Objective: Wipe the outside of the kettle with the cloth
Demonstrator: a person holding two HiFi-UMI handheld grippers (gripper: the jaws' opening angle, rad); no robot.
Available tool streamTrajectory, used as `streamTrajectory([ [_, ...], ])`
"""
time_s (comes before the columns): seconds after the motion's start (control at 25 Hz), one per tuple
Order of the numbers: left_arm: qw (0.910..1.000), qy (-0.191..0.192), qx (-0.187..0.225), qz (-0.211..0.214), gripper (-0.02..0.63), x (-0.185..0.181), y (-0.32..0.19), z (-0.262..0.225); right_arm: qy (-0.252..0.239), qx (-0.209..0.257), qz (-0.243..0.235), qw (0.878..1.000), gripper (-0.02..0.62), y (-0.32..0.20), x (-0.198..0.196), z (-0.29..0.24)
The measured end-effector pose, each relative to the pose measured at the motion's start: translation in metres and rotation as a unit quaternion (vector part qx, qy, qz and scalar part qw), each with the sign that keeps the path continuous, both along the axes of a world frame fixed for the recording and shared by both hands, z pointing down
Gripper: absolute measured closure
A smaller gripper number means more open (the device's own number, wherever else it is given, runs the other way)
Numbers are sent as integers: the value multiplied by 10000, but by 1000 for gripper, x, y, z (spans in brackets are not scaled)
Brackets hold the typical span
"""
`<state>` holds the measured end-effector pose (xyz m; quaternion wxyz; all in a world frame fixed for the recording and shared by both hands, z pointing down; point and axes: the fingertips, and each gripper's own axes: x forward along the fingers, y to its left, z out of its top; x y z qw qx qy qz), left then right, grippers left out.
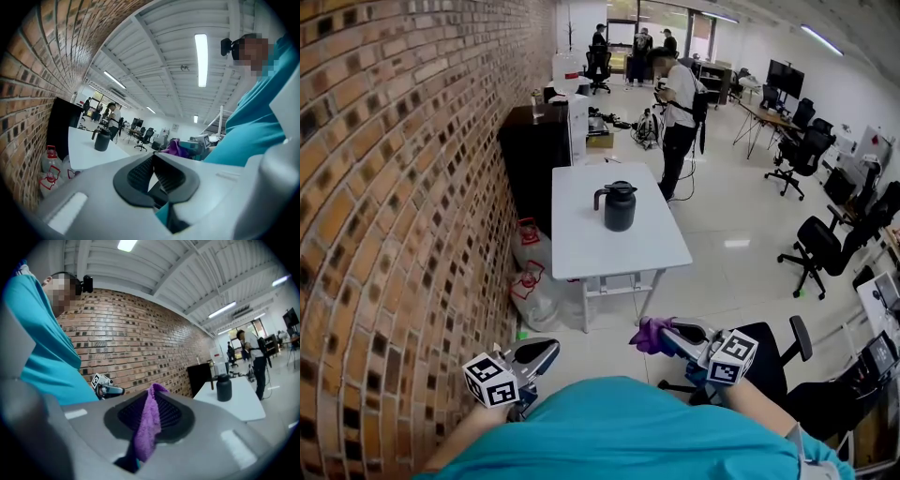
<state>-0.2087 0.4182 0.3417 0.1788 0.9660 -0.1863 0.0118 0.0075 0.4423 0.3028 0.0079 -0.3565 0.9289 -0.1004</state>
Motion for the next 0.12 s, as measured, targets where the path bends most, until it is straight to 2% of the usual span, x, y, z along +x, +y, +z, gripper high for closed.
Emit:
streamTrajectory([
  [0.12, 10000, 30, -15, -34, 604, -1, -3, 2, -17, 10, 18, 10000, 554, -3, 1, 0],
])
